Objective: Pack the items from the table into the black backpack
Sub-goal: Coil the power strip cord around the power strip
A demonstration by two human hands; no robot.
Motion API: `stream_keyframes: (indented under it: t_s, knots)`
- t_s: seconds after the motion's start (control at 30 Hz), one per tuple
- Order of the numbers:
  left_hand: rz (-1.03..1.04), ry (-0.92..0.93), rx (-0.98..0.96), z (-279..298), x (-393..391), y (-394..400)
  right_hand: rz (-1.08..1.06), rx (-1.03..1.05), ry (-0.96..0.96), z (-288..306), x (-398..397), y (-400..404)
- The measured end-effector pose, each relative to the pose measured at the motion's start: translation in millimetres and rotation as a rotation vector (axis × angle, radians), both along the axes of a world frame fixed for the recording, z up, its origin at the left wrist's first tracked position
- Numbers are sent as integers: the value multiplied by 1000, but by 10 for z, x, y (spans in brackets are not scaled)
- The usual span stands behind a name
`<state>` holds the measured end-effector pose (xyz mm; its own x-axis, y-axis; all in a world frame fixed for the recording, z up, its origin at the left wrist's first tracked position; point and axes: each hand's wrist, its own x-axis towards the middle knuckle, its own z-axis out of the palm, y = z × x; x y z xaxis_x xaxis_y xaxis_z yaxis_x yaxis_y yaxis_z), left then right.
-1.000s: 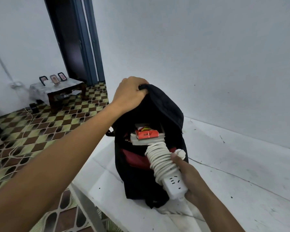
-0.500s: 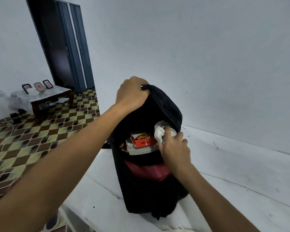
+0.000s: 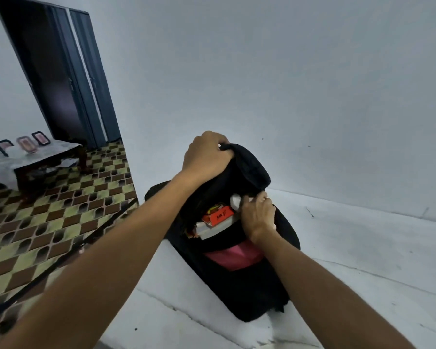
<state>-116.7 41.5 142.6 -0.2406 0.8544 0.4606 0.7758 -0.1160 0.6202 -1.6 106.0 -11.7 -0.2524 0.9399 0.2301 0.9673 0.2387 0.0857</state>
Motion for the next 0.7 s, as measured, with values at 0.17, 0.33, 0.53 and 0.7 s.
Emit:
stream_keyframes:
  t_s: [0.17,0.33,0.53,0.7]
  knots:
    - [63,74,-38,-143,16,99,-16,-38,95,-316,224,-60]
    - [134,221,14,-139,-12,186,58,-21,180,-352,342,-36]
    - [358,887,276,-375,-49,335,128,18,230,-359,452,44]
    - [227,1209,411,-594,114,310,285,45,179,-518,574,97]
